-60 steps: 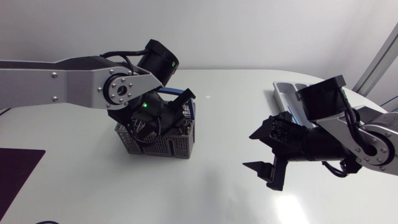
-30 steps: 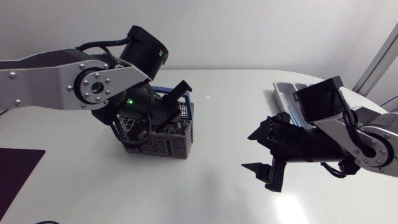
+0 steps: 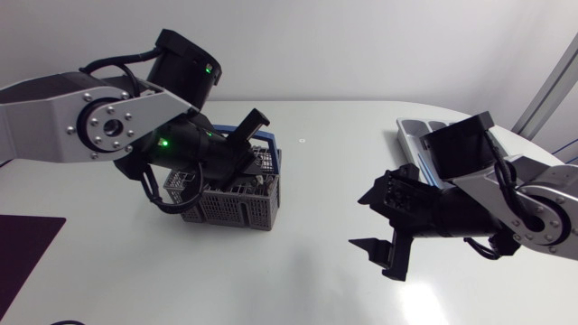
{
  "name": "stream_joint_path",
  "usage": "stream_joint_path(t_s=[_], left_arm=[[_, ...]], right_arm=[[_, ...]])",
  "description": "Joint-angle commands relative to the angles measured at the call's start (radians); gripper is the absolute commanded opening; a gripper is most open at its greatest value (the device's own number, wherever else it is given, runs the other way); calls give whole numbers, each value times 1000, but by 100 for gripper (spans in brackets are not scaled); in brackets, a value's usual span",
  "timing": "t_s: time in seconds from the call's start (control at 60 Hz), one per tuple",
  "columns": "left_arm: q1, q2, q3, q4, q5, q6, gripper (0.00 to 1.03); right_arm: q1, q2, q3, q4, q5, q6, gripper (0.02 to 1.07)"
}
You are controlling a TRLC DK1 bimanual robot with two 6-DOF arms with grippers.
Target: Unload the cutlery basket into the drawer organizer.
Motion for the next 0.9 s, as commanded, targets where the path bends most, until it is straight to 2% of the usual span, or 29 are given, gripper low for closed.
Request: stream_joint_path(t_s=[0.0,0.483,0.883], left_arm=[[9,-26,-24,16,18,7,4],[32,-15,-30,30,92,-1,4],[61,-21,-1,-29,139,-24,4]], right_arm=[[13,-5,-20,-5,6,22,97],[121,27,1,21,35,88,97],[165,64,14,45,58,110,97]])
